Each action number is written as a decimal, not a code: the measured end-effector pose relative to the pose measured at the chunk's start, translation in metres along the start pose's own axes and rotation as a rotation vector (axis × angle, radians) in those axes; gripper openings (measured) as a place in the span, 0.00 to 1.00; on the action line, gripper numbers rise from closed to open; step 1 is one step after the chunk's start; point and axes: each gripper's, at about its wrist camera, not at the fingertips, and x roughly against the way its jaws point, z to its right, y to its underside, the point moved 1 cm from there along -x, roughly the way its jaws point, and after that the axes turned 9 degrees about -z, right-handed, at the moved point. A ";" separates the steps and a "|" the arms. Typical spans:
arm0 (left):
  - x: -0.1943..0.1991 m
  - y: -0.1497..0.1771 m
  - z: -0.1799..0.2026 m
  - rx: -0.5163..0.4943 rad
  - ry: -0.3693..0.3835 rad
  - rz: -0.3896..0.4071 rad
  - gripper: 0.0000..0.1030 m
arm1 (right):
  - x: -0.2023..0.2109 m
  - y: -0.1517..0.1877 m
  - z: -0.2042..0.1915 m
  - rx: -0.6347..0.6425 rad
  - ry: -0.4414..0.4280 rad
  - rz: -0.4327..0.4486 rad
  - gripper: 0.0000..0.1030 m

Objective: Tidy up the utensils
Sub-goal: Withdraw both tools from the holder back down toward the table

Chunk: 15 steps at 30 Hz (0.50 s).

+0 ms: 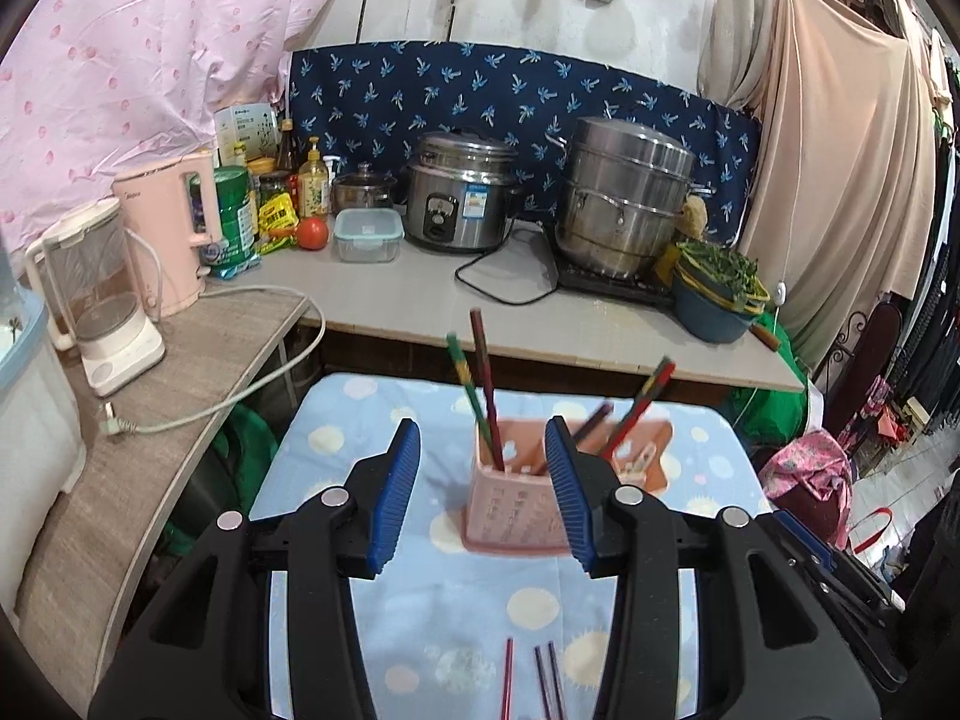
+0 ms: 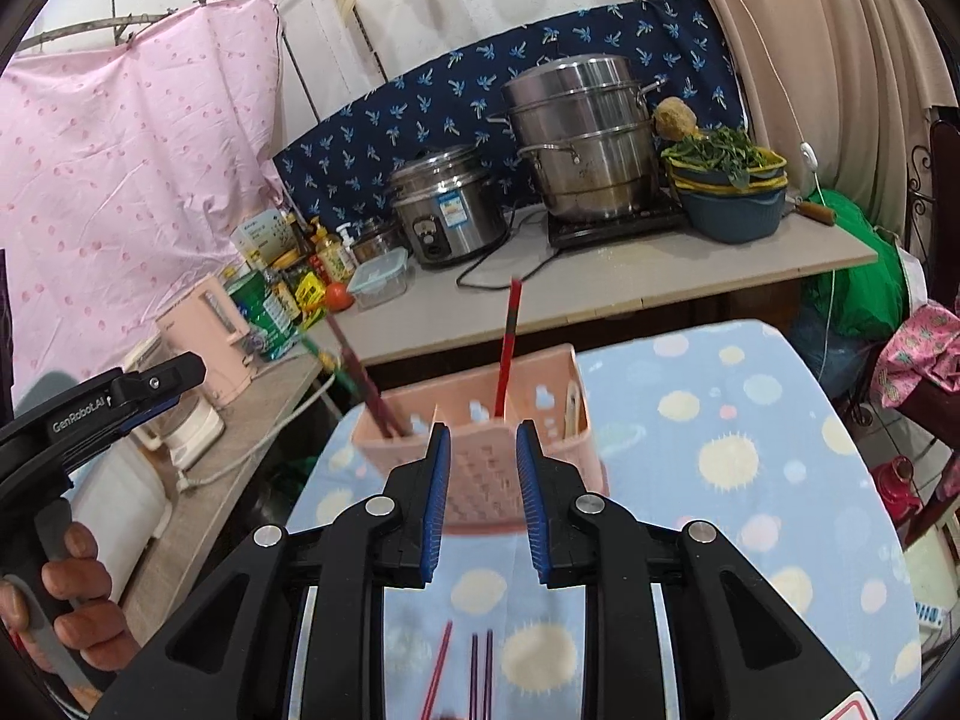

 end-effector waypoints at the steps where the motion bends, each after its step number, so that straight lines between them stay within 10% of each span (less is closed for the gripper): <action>1: 0.001 0.006 -0.001 0.000 -0.002 -0.010 0.40 | 0.002 0.011 0.000 0.007 0.002 -0.015 0.22; 15: 0.003 0.122 -0.011 -0.015 -0.019 -0.185 0.40 | 0.015 0.134 0.006 0.039 0.037 -0.201 0.22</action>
